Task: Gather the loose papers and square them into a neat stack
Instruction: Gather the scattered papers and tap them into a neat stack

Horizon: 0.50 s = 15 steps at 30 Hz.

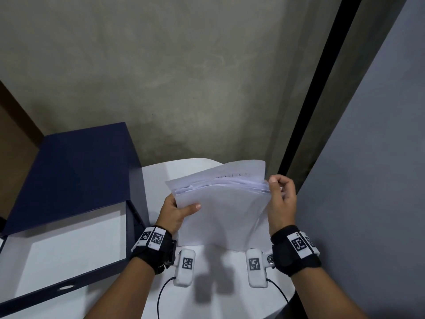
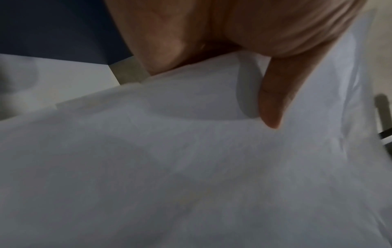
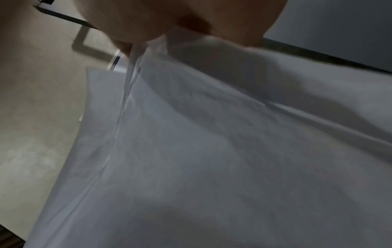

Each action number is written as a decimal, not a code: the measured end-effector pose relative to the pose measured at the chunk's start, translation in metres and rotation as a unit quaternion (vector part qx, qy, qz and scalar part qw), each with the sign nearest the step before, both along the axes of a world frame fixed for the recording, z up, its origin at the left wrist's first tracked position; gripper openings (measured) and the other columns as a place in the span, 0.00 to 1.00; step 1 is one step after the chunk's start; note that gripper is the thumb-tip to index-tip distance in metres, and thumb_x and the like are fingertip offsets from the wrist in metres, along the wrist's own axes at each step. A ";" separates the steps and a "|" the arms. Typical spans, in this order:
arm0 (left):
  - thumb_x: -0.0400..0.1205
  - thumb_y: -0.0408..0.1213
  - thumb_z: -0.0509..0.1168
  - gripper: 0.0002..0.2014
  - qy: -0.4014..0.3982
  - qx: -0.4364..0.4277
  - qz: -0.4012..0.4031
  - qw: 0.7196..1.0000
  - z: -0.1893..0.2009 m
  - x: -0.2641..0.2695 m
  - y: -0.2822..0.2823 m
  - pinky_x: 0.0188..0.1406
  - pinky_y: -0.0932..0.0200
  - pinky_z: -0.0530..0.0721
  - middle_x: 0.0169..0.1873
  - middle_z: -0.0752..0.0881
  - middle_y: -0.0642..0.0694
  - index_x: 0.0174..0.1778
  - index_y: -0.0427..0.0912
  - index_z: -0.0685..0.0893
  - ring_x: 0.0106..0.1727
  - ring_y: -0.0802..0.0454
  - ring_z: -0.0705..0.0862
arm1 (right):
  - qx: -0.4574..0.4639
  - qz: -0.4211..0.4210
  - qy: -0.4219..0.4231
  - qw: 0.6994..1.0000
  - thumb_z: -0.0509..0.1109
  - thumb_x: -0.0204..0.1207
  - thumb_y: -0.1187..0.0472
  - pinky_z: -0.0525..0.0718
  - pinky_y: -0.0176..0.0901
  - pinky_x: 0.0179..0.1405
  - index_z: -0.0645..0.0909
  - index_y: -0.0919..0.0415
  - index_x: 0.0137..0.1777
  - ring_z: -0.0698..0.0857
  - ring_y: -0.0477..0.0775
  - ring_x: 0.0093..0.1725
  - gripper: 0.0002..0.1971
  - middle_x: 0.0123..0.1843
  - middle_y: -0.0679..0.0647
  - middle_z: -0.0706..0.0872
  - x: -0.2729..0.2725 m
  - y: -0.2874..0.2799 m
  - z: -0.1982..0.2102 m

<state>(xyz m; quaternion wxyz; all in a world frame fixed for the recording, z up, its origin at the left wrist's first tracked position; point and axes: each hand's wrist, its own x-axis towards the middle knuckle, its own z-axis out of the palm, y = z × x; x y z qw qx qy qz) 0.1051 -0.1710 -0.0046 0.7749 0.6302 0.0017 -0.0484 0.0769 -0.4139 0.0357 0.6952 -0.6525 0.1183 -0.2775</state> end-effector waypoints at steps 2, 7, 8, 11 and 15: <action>0.58 0.29 0.80 0.27 0.007 0.000 0.002 1.000 -0.002 0.001 -0.002 0.49 0.53 0.88 0.47 0.91 0.42 0.55 0.40 0.86 0.49 0.45 0.89 | -0.019 0.070 -0.005 0.997 0.70 0.68 0.41 0.82 0.35 0.51 0.77 0.54 0.61 0.84 0.36 0.48 0.25 0.53 0.44 0.83 -0.004 -0.004 -0.004; 0.58 0.32 0.80 0.23 0.024 0.000 0.027 0.999 -0.001 0.003 -0.009 0.61 0.38 0.82 0.48 0.89 0.35 0.51 0.39 0.87 0.51 0.40 0.87 | -0.091 0.131 0.063 0.985 0.77 0.68 0.67 0.82 0.35 0.58 0.66 0.53 0.67 0.83 0.38 0.58 0.31 0.65 0.53 0.78 -0.010 -0.016 -0.027; 0.60 0.31 0.79 0.22 0.029 -0.005 0.034 0.999 -0.001 0.003 -0.010 0.61 0.37 0.82 0.48 0.89 0.35 0.50 0.38 0.88 0.51 0.39 0.87 | -0.086 0.118 0.069 0.987 0.74 0.71 0.74 0.82 0.33 0.57 0.67 0.53 0.65 0.84 0.34 0.54 0.28 0.64 0.54 0.79 -0.010 -0.016 -0.027; 0.58 0.34 0.80 0.26 0.037 -0.017 0.044 0.998 -0.001 0.003 -0.010 0.63 0.34 0.82 0.48 0.89 0.34 0.52 0.36 0.88 0.52 0.37 0.87 | -0.045 0.095 0.082 0.991 0.70 0.79 0.72 0.86 0.50 0.60 0.78 0.51 0.58 0.88 0.42 0.52 0.16 0.56 0.51 0.88 -0.008 -0.018 -0.031; 0.66 0.33 0.76 0.17 0.039 0.004 0.053 0.998 0.000 0.003 -0.014 0.65 0.34 0.81 0.51 0.90 0.36 0.51 0.41 0.89 0.56 0.34 0.88 | -0.039 0.098 0.087 0.991 0.66 0.83 0.63 0.84 0.41 0.52 0.82 0.46 0.55 0.90 0.42 0.51 0.09 0.50 0.43 0.92 -0.008 -0.010 -0.033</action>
